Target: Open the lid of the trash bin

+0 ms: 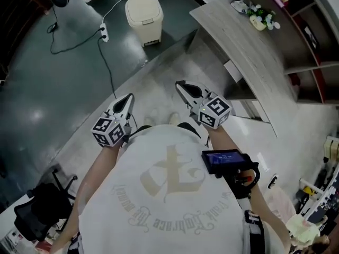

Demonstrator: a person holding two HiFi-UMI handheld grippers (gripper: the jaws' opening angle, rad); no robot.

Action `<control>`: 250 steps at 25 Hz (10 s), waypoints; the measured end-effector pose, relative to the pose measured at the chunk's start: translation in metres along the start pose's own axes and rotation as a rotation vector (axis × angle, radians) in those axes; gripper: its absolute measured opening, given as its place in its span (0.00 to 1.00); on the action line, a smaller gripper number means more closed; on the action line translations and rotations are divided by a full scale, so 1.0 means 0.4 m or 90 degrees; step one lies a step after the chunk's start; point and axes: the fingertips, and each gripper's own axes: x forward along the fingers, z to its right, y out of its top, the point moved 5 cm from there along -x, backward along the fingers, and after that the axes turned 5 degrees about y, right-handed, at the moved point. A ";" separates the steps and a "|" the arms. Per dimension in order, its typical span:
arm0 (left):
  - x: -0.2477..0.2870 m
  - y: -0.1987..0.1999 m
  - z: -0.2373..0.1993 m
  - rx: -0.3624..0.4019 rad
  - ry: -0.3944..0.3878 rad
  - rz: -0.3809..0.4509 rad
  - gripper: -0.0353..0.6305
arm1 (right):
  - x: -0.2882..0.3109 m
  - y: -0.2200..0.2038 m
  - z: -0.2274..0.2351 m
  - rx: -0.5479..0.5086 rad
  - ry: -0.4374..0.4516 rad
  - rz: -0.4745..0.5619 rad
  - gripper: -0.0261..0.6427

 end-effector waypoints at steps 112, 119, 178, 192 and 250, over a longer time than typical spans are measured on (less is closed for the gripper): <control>0.682 0.441 -0.551 -0.014 0.061 -0.067 0.07 | 0.731 0.205 0.756 -0.018 0.068 -0.192 0.05; 0.756 0.481 -0.559 -0.017 0.093 -0.070 0.07 | 0.801 0.216 0.857 -0.043 0.113 -0.226 0.05; 0.695 0.268 -0.770 -0.186 0.142 -0.104 0.07 | 1.130 -0.095 0.955 -0.516 0.109 -0.691 0.15; 0.693 0.258 -0.753 -0.187 0.149 -0.105 0.07 | 1.130 -0.117 0.964 -0.626 0.090 -0.743 0.15; 0.728 0.232 -0.731 -0.194 0.144 -0.107 0.07 | 1.092 -0.143 1.008 -0.681 0.050 -0.818 0.13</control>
